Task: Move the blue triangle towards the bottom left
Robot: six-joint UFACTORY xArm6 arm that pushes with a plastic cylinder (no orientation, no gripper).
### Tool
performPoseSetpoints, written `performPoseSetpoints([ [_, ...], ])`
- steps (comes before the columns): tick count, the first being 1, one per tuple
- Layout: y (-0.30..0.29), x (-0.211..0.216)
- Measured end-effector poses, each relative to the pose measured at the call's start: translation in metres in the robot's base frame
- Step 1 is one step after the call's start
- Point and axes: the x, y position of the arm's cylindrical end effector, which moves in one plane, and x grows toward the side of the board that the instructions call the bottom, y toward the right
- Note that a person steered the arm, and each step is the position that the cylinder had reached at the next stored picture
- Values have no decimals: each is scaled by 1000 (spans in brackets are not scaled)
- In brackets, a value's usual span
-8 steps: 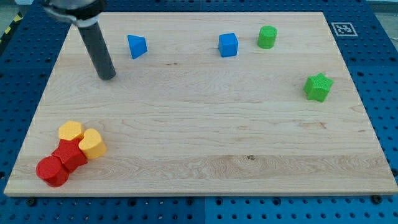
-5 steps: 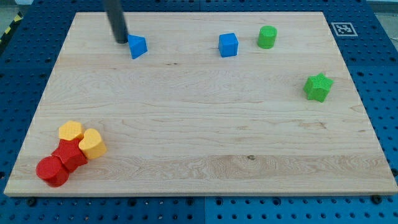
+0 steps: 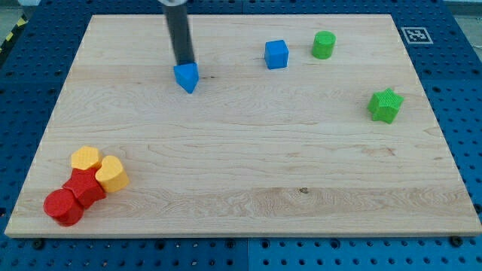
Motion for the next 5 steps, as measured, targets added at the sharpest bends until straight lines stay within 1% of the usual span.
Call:
performPoseSetpoints([
  [1, 21, 12],
  [2, 17, 42],
  [3, -14, 42],
  [4, -54, 17],
  [5, -64, 37],
])
